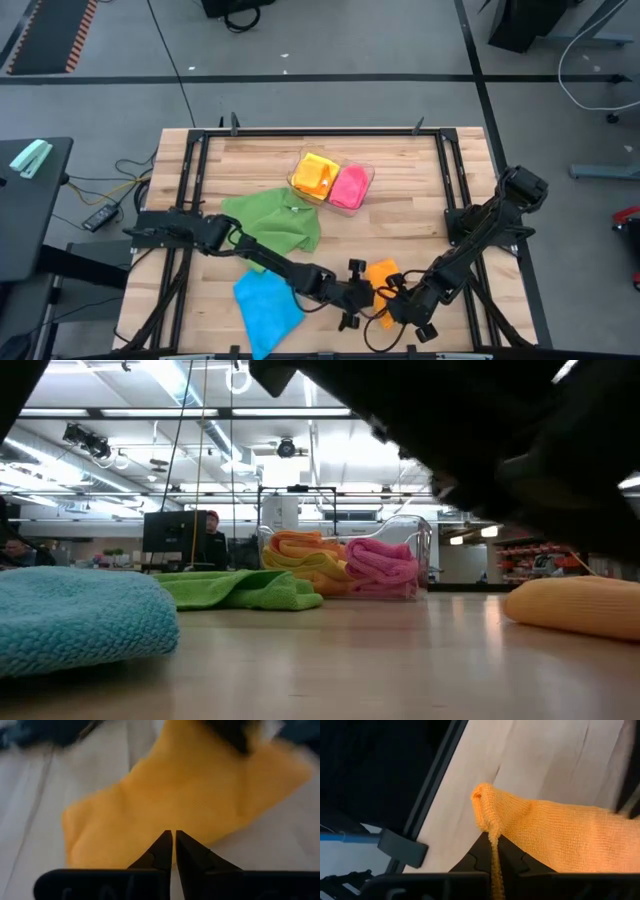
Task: Fold microfiber towels
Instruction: Fold the orange microfiber cloth
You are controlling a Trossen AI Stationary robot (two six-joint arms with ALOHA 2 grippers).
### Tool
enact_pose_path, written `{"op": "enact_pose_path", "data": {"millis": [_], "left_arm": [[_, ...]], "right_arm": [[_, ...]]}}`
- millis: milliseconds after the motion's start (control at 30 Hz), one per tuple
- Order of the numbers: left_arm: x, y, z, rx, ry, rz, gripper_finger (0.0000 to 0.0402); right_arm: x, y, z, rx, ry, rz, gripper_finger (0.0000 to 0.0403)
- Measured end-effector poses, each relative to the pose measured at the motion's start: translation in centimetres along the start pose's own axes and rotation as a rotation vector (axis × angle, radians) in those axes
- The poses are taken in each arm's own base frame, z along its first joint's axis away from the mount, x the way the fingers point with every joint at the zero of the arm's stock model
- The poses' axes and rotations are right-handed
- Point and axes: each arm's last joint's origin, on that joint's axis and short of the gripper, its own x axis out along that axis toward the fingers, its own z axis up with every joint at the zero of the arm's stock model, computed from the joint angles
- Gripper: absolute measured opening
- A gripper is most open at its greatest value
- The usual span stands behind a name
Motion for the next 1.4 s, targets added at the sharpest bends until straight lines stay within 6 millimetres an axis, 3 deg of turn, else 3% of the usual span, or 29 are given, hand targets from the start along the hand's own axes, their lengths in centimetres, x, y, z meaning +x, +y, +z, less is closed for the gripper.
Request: {"op": "enact_pose_path", "data": {"millis": [333,467,600,900,1400], "left_arm": [[0.0,-2.0,-0.6,0.112,-0.028,-0.019,0.0010],[0.3,-1.4,-0.9,0.111,-0.013,-0.007,0.0020],[0.2,-0.9,-2.6,0.128,0.026,-0.001,0.0010],[-3.0,0.5,-2.9,0.041,-0.157,0.014,0.0023],[-2.2,0.7,-3.3,-0.131,-0.285,-0.065,0.0033]], "right_arm": [[-1.2,0.8,0.0,-0.021,-0.049,-0.007,0.0014],[-1.2,0.9,-0.1,-0.028,-0.050,-0.010,0.0014],[-1.2,0.9,-0.1,-0.028,-0.050,-0.012,0.0014],[-1.2,0.8,0.0,-0.037,-0.050,-0.018,0.0014],[-1.2,-0.2,0.5,-0.010,-0.071,-0.062,0.0014]]}}
